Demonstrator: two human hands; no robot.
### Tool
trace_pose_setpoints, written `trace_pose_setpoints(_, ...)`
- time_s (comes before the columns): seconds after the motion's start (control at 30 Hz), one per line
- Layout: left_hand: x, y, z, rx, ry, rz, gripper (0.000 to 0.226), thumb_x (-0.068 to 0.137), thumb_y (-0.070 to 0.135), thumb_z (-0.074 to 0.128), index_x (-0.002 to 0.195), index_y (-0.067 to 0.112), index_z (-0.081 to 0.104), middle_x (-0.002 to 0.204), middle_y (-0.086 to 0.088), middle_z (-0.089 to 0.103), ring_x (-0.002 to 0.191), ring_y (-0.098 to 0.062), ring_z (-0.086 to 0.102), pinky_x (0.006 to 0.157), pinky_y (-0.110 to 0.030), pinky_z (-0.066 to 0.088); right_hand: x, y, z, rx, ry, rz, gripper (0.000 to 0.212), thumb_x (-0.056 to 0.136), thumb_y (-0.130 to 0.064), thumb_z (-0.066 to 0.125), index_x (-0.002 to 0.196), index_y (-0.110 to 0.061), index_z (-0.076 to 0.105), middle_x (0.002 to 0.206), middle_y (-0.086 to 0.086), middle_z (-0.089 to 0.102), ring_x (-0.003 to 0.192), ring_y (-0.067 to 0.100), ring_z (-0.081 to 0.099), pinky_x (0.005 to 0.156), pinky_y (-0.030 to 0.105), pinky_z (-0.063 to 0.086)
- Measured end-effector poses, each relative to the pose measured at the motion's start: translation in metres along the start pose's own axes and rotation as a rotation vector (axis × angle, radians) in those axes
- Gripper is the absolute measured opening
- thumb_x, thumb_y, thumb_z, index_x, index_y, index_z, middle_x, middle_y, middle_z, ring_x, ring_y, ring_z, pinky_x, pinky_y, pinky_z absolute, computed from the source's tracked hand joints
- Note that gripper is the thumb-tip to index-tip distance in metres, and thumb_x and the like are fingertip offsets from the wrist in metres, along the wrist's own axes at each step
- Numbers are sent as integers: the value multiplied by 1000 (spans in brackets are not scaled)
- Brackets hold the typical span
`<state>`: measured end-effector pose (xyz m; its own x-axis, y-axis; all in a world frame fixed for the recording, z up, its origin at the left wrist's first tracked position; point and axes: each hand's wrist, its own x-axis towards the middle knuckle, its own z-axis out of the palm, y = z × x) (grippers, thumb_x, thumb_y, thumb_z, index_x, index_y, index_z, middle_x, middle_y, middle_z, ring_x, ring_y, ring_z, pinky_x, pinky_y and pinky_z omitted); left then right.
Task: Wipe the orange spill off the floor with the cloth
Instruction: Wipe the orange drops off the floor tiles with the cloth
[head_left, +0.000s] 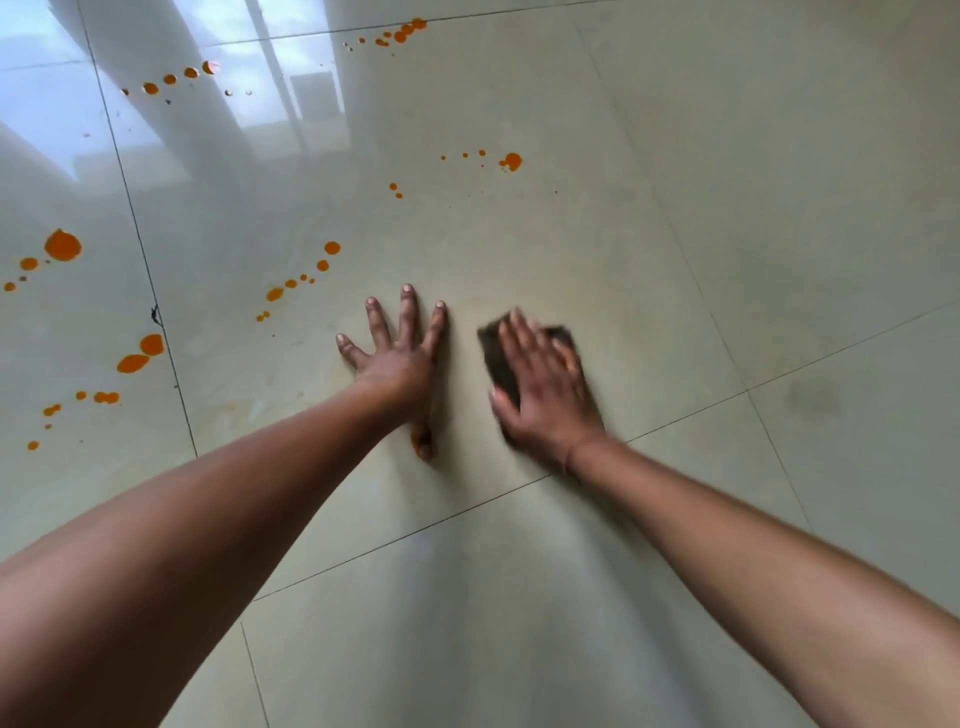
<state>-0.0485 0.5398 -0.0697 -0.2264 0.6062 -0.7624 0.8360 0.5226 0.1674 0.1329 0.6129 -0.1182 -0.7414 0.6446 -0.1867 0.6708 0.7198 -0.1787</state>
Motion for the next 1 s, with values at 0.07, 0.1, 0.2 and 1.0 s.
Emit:
trace_pose_setpoints(0.07, -1, -2, 0, -16, 0, 6, 167, 42, 35, 97, 143, 29, -35, 142, -7, -53, 132, -47, -39, 102, -78, -1, -44, 18, 1, -12, -49, -111, 77, 85, -51, 36, 152, -15, 26, 160, 5, 20, 146, 17, 20, 114, 44, 25)
trace_pose_setpoints(0.1, 0, -3, 1, -17, 2, 5, 167, 42, 34, 97, 143, 29, -35, 142, -7, -53, 132, -47, -39, 102, -78, -2, -45, 34, 1, -10, -24, -85, 77, 85, -51, 35, 152, -14, 26, 159, 5, 21, 145, 18, 22, 113, 44, 25)
trace_pose_setpoints(0.2, 4, 0, 4, 1, 2, -7, 168, 41, 35, 97, 141, 29, -38, 139, -8, -55, 130, -48, -41, 100, -78, -3, 12, 48, -8, 24, 68, 271, 79, 83, -52, 29, 151, -11, 25, 159, 9, 20, 146, 23, 21, 116, 41, 13)
trace_pose_setpoints(1.0, -69, -103, 91, 29, 492, 171, 97, 85, 70, 46, 154, 11, 12, 162, -11, 4, 149, -26, 8, 117, -40, 17, 4, -53, 7, 4, -2, 197, 77, 86, -52, 24, 153, -14, 16, 162, 7, 11, 148, 22, 12, 117, 42, 10)
